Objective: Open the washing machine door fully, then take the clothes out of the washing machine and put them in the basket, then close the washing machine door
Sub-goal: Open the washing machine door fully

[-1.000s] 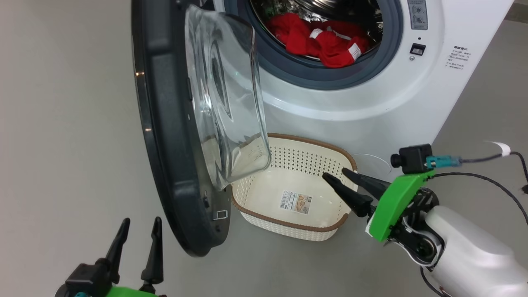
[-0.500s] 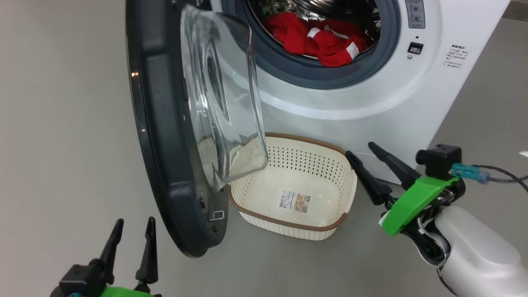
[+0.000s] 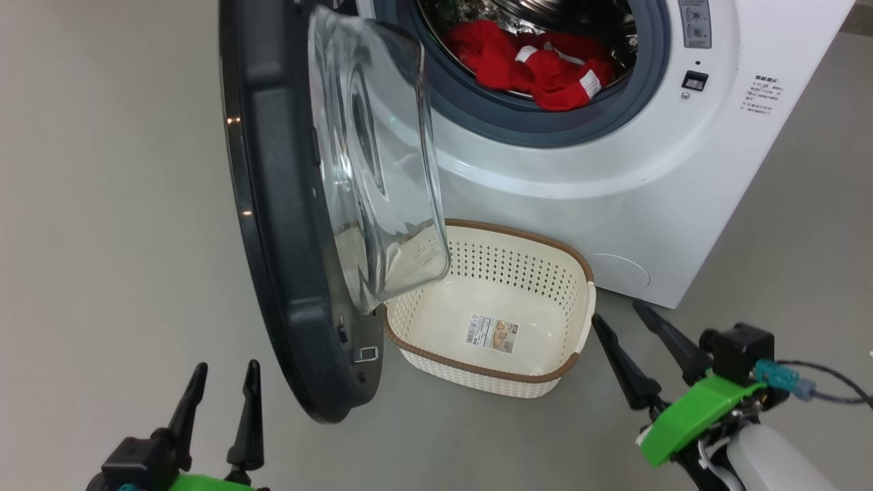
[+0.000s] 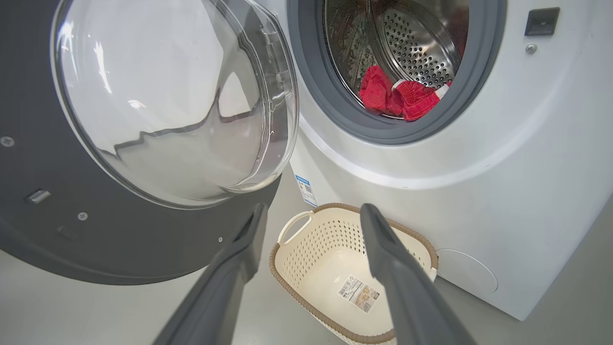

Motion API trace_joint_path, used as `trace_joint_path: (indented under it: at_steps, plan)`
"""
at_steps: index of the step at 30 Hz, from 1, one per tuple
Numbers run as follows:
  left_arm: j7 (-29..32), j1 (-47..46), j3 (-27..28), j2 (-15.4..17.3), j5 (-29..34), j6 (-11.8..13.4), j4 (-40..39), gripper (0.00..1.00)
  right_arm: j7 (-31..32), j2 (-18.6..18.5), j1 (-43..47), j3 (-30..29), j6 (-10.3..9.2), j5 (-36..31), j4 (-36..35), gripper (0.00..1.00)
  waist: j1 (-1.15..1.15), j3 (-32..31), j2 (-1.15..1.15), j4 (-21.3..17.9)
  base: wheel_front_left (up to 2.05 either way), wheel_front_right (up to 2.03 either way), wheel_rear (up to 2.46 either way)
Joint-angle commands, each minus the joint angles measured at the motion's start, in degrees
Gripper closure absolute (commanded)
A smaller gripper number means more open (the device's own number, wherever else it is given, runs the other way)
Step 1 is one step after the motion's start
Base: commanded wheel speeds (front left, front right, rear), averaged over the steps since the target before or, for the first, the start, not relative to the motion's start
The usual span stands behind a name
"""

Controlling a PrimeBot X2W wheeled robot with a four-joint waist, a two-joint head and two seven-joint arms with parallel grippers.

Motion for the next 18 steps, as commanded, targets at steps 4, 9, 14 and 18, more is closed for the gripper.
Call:
trace_joint_path:
  at_steps: [4,9,14,18]
  plan:
    - [-0.46,-0.90,1.48,0.87,-0.04,-0.32,-0.92,0.00,-0.68,0.90,3.03,-1.38,0.09,-2.90,-2.19,0.00,0.00,-0.11,0.00,0.09,0.00,0.00,0.00]
    - [-0.46,-0.80,1.37,0.87,-0.11,-0.14,-0.90,0.00,-0.68,2.03,4.68,-4.12,0.09,-5.42,-3.08,0.00,0.00,-0.22,0.00,-0.11,0.00,0.00,0.00]
    - [-0.46,-0.67,1.32,0.87,-0.02,-0.04,-0.84,0.00,-0.68,2.47,5.37,-5.42,0.09,-6.42,-3.47,0.00,0.00,-0.55,0.00,-0.23,0.00,0.00,0.00]
    - [-0.46,-0.48,1.29,0.87,0.06,-0.03,-0.99,0.00,-0.69,2.51,5.78,-5.82,0.09,-6.80,-3.58,0.00,0.00,-0.99,0.00,-0.08,0.00,0.00,0.00]
